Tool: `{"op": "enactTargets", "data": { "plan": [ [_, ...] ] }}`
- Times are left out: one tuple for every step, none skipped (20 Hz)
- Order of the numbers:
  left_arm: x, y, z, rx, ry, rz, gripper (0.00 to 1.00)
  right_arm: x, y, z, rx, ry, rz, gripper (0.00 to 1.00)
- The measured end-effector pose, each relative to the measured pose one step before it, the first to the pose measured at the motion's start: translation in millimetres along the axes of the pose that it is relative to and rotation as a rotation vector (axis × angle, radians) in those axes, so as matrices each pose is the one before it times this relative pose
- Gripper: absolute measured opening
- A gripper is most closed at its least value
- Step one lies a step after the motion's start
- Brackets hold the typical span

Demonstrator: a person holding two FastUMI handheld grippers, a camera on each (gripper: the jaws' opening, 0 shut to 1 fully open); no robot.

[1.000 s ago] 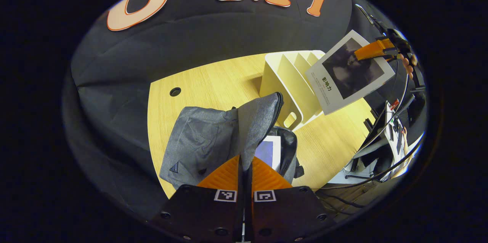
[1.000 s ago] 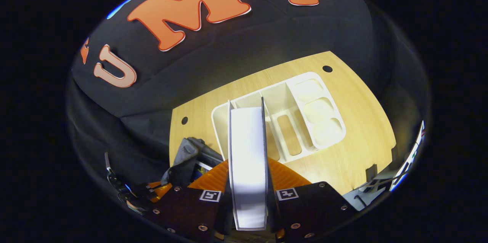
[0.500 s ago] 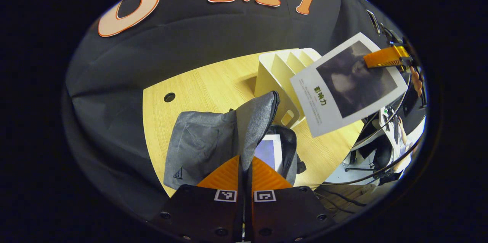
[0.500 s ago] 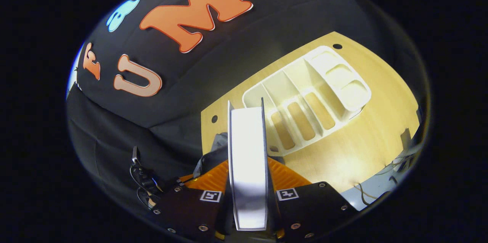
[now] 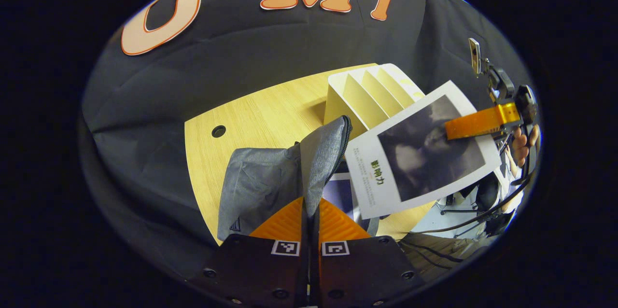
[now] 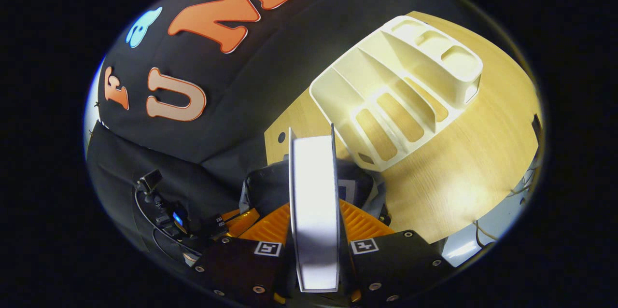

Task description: Open the schoolbag, grab two books from the bookshelf and put them into the schoolbag.

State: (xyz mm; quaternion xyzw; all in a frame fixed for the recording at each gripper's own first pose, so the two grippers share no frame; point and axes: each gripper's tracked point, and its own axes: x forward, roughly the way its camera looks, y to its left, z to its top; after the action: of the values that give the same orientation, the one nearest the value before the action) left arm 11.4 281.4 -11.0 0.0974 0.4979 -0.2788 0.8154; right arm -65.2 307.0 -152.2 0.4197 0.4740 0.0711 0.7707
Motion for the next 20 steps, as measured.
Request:
{"op": "enactTargets", "data": {
  "plan": [
    [-1.39,-0.77,1.72,-0.00020,-0.00310,0.00031,0.02,8.55,1.07,-6.18,-0.00001,0.00317,0.00601,0.37],
    [-0.98,0.10,1.46,0.00000,-0.00570,0.00169,0.02,7.24,1.67,-4.87,0.00429,-0.00410,0.00747,0.37],
    [1.33,-0.20,0.87,-0.00022,-0.00416,0.00120,0.03,8.98,2.13,-4.74,0.00413,-0.00301,0.01492,0.37],
    [-0.29,-0.16,0.52,0.00193,-0.00359,-0.00015,0.03,8.70,2.95,-5.78,0.00611,-0.00192,0.01744,0.37],
    [-0.60,-0.19,-0.36,0.00017,-0.00294,0.00092,0.03,8.51,2.94,-4.08,0.01111,-0.00327,0.01787,0.37],
    [-0.53,-0.22,0.16,0.00113,-0.00206,0.00076,0.03,7.71,2.09,-5.00,0.01044,-0.00144,0.01759,0.37],
    [-1.92,-0.33,-0.43,0.00167,-0.00302,0.00173,0.03,8.60,1.80,-3.58,0.01118,0.00135,0.01510,0.37],
    [-1.00,0.27,1.30,0.00070,-0.00394,0.00115,0.03,7.19,0.29,-5.70,0.00759,0.00246,0.01360,0.37],
    [-0.43,-1.16,0.99,0.00219,-0.00635,-0.00143,0.02,8.35,0.46,-4.74,0.00047,0.00009,0.01083,0.37],
    [-1.12,-0.56,2.07,0.00415,-0.00410,-0.00230,0.02,8.08,0.03,-3.09,-0.00790,-0.00595,0.00181,0.37],
    [-0.76,-1.81,-0.20,0.00451,-0.00851,-0.00393,0.02,9.22,-0.19,-2.87,-0.01073,-0.00559,0.00563,0.37],
    [-1.02,-1.49,0.76,0.00173,-0.00279,-0.00378,0.02,7.65,0.37,-1.49,-0.00232,-0.00790,0.00508,0.37],
    [0.30,-1.63,-0.52,-0.00031,-0.00450,-0.00432,0.02,7.56,0.91,-2.46,0.00216,-0.00721,0.01128,0.37],
    [0.54,-0.82,0.96,-0.00078,-0.00352,-0.00104,0.02,6.62,0.70,-2.33,0.02022,-0.00865,0.01577,0.37],
    [-1.19,-1.29,-1.11,0.00328,-0.00603,-0.00109,0.02,4.79,0.84,-1.48,0.02111,-0.01372,0.01992,0.37],
    [-0.83,1.33,1.92,0.00298,-0.00750,0.00228,0.02,5.63,1.59,-2.26,0.02756,-0.01125,0.01973,0.37],
    [3.10,-0.51,1.78,0.00069,-0.00143,-0.00151,0.03,6.14,-0.37,-1.31,0.02141,-0.01392,0.01589,0.37],
    [1.28,-2.09,0.72,0.00077,-0.00142,-0.00550,0.05,6.71,-1.33,-1.21,0.01744,-0.00829,0.01323,0.37],
    [-0.41,-1.91,-2.54,0.00384,0.00072,-0.00957,0.02,5.14,-0.56,-1.95,0.00824,-0.00479,0.01120,0.37],
    [0.98,-3.19,1.61,0.00781,-0.00361,-0.00718,0.02,2.53,0.46,-3.04,0.00324,-0.00622,0.01148,0.37]
  ]
}}
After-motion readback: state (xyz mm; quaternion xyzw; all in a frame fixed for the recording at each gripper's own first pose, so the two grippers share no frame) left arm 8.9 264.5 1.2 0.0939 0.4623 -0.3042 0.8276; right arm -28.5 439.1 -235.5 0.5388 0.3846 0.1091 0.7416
